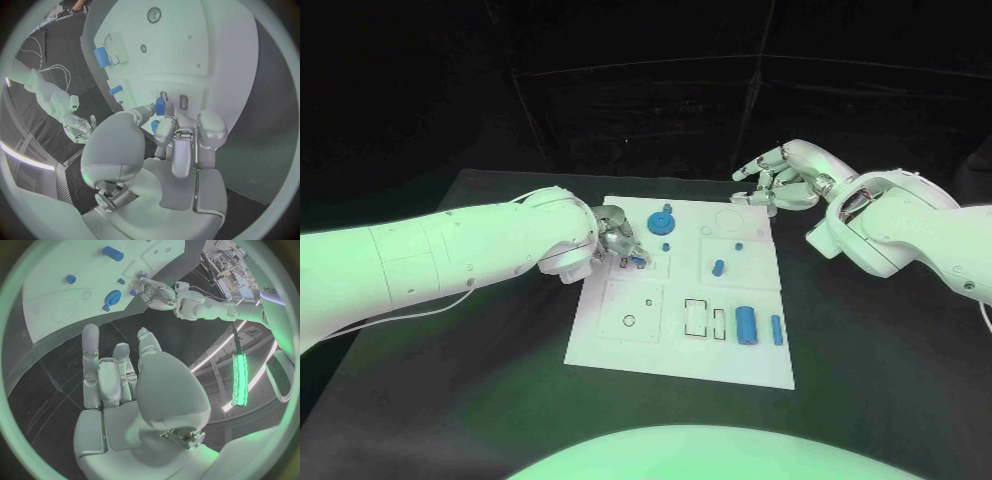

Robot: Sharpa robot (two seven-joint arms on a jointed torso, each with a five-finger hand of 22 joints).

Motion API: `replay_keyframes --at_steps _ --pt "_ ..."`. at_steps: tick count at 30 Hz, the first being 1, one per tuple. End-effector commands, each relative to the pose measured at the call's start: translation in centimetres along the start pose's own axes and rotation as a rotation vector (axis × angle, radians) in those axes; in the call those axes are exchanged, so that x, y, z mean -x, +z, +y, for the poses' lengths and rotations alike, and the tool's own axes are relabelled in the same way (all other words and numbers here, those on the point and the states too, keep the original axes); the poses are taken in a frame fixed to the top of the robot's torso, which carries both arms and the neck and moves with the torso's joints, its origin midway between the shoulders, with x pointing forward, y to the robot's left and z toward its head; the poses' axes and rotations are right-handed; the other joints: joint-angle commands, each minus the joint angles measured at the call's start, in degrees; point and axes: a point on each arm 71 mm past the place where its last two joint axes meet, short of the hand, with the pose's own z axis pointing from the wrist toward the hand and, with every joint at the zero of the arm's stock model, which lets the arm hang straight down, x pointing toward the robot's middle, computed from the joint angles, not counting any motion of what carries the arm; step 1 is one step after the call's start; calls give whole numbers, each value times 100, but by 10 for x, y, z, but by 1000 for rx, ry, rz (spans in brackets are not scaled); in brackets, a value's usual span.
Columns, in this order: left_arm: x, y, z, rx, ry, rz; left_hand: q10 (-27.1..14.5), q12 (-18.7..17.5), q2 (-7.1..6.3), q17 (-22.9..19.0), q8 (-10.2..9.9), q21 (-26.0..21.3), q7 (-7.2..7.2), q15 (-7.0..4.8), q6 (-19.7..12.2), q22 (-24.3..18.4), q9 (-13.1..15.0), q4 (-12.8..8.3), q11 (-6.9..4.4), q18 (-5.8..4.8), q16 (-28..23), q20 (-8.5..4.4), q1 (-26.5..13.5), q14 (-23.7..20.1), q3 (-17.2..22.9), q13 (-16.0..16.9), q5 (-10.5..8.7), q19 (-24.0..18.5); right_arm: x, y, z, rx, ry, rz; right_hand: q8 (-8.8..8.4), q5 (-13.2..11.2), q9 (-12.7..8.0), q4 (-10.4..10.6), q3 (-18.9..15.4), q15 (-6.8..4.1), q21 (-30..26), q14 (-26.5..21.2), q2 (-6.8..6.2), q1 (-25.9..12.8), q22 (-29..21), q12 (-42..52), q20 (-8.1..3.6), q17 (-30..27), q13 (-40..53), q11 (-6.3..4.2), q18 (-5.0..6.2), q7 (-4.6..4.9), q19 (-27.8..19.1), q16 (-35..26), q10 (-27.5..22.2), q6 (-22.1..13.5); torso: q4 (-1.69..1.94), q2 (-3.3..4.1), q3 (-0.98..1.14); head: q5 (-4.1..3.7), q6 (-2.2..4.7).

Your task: Assemble the parts on the task board

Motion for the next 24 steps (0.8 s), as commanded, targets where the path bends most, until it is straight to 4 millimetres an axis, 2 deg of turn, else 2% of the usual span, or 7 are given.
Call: replay_keyframes --at_steps 1,10,24 --pt "2 0 -1 0 21 -38 47 35 54 1509 38 15 -28 -5 13 -3 10 -832 -12 -106 18 10 -4 595 885 1 -2 6 1 0 2 12 -3 -4 30 23 2 1 -31 -54 -48 16 -12 62 -14 -59 -9 -34 -74 11 81 -1 28 -43 -64 -42 -1 3 0 -12 -14" --pt "-3 1 -3 2 33 -22 49 37 50 1509 42 18 -29 -4 14 2 12 -835 -13 -107 18 10 -11 595 890 3 -4 9 1 0 1 14 -1 -8 34 27 2 7 -38 -55 -63 17 -8 70 -24 -72 -9 -43 -94 11 80 -2 31 -59 -64 -45 -8 8 2 -20 -22" --pt "-6 2 -3 13 80 26 38 7 13 1509 56 16 -36 -6 12 2 20 -873 -18 -107 18 9 -34 595 913 -42 -10 9 2 0 1 13 0 -8 34 27 2 7 -38 -55 -63 17 -8 70 -24 -72 -9 -43 -94 11 80 -2 31 -59 -64 -45 1 10 3 -27 -29"
